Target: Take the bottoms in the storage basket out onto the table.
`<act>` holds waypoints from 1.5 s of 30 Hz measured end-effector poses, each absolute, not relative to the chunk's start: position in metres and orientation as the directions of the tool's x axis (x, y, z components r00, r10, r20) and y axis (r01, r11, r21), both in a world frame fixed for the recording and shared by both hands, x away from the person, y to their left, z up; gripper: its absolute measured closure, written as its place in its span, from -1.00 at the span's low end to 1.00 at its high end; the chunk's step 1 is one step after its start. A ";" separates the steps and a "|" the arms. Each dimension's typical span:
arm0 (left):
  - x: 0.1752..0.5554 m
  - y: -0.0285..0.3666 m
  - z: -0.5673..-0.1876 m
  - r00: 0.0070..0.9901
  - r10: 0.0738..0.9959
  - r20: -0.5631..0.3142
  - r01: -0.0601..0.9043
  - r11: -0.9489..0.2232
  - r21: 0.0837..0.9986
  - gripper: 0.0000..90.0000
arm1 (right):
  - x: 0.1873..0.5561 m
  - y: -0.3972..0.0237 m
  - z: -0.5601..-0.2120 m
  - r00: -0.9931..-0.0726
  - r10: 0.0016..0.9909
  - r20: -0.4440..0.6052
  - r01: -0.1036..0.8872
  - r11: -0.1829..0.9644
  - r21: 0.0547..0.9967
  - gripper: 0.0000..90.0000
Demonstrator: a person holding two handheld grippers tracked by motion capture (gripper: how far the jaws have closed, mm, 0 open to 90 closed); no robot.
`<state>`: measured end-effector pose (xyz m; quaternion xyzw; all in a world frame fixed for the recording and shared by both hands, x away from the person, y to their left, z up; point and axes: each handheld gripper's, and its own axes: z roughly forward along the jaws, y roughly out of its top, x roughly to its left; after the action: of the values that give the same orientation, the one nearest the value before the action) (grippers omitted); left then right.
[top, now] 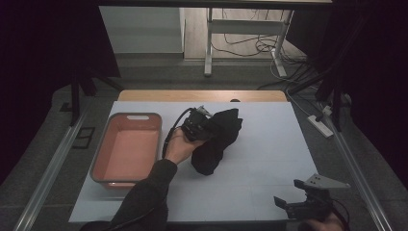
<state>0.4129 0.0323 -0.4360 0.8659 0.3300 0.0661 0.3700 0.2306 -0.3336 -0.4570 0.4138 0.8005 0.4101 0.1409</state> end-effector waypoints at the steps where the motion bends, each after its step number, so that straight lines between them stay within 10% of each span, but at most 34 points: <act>1: 0.414 0.031 -0.441 0.774 0.619 -0.135 0.528 -0.512 0.678 0.56 | 0.231 -0.334 -0.457 -0.616 0.779 0.116 0.549 0.319 0.773 -0.99; 35: 0.417 0.013 -0.505 0.765 0.636 -0.101 0.561 -0.581 0.590 0.35 | 0.230 -0.333 -0.457 -0.621 0.776 0.114 0.548 0.325 0.771 -0.99; 45: 0.418 0.012 -0.514 0.759 0.644 -0.095 0.566 -0.582 0.584 -0.07 | 0.230 -0.333 -0.457 -0.621 0.776 0.114 0.548 0.326 0.770 -0.99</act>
<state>0.4184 0.0121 -0.5144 0.8870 0.3411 0.0636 0.3046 0.2299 -0.3335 -0.4572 0.4127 0.8021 0.4085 0.1393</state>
